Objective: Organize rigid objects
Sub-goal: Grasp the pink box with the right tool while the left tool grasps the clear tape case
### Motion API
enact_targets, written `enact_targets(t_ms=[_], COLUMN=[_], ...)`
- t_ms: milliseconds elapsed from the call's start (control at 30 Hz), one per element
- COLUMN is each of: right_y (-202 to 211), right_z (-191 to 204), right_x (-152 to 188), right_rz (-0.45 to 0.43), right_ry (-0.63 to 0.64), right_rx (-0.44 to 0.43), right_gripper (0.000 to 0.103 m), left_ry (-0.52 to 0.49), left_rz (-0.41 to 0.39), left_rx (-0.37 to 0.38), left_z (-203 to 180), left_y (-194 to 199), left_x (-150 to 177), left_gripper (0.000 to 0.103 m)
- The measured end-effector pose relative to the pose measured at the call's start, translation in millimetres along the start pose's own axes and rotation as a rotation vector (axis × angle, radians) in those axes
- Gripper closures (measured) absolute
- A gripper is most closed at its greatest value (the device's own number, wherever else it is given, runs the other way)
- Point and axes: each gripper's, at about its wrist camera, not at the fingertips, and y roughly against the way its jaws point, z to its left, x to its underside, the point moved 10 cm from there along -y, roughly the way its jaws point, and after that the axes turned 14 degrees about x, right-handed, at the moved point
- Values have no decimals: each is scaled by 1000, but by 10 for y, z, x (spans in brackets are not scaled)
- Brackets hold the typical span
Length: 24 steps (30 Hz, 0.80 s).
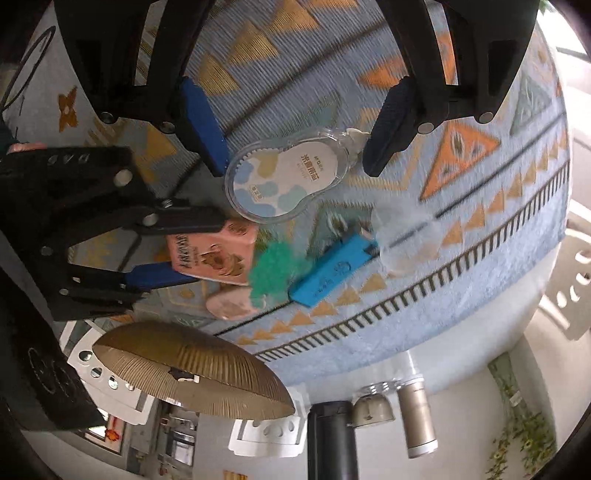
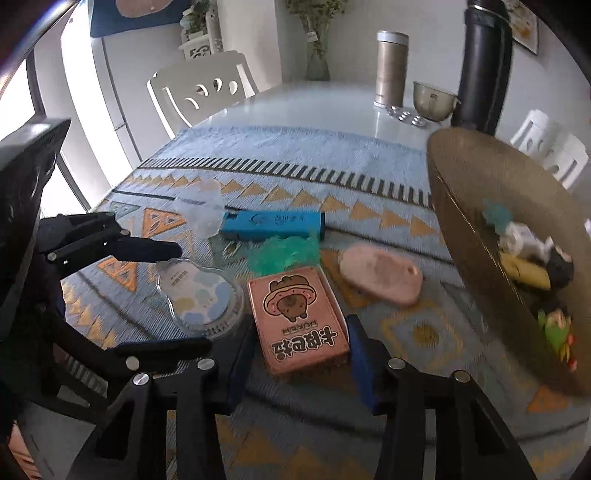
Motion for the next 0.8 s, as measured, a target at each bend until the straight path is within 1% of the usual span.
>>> enact_targets(t_ms=[133, 200, 267, 367, 400, 433, 500, 533, 600, 633, 667, 700, 733, 800], right_y=[219, 347, 452, 630, 673, 699, 756, 780, 839, 870, 889, 908, 908, 925], right_z=[-150, -234, -341, -408, -410, -399, -340, -310, -264, -232, -219, -198, -215, -281], right_x=[297, 480, 719, 935, 997, 1038, 1125, 1159, 1210, 1228, 1246, 1265, 1284, 1314], right_rz=[39, 61, 98, 94, 87, 78, 62, 64, 61, 55, 52, 49, 47, 39], right_ry=[-61, -118, -191, -308, -312, -303, -256, -236, -226, -229, -231, -234, -239, -256], right_rx=[41, 34, 48, 23, 45, 66, 105, 110, 85, 54, 27, 8, 7, 4], right_gripper=[58, 58, 58, 58, 58, 58, 56, 51, 46, 46, 46, 46, 46, 46], left_ry=[49, 81, 114, 137, 139, 147, 171, 174, 165, 155, 142, 134, 130, 132], left_rz=[-14, -11, -19, -20, -28, -30, -23, -18, -20, -17, -14, -10, -8, -9], left_rx=[-25, -39, -44, -74, -100, -107, -89, -68, -9, 34, 53, 49, 35, -13], left_z=[-162, -242, -326, -398, -418, -448, -526, -599, -761, -868, -951, -981, -985, -926], left_y=[153, 202, 227, 172, 170, 166, 166, 172, 187, 194, 205, 210, 212, 220], left_x=[200, 303, 398, 470, 474, 479, 506, 537, 581, 614, 647, 669, 679, 679], left_gripper=[30, 30, 30, 30, 29, 29, 27, 27, 27, 27, 27, 27, 27, 27])
